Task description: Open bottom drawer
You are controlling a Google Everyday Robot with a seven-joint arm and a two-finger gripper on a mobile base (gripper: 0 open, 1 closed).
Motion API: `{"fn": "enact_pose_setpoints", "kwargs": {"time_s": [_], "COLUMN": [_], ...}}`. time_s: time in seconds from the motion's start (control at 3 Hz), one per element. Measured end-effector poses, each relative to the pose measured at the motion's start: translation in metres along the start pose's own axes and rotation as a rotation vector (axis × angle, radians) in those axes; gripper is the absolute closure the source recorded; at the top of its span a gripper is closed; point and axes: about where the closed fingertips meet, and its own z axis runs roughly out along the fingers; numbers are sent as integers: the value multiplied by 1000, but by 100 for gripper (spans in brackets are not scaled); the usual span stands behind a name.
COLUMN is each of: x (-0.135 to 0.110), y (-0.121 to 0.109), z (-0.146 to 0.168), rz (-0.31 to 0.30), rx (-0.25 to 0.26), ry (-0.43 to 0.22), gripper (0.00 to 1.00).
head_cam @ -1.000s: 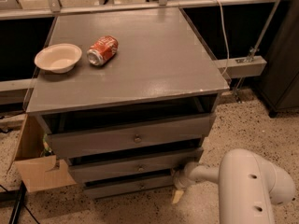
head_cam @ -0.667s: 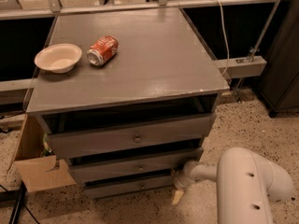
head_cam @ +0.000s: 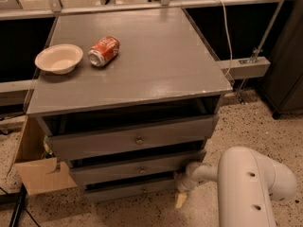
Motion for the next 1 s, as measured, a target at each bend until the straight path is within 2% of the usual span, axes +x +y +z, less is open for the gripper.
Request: {"fn": "enact_pose_setpoints", "kwargs": {"time_s": [1.0], "x": [3], "y": [14], "z": [-12], "rz": [45], "rx": [-57], "ry": [19], "gripper": [0]}}
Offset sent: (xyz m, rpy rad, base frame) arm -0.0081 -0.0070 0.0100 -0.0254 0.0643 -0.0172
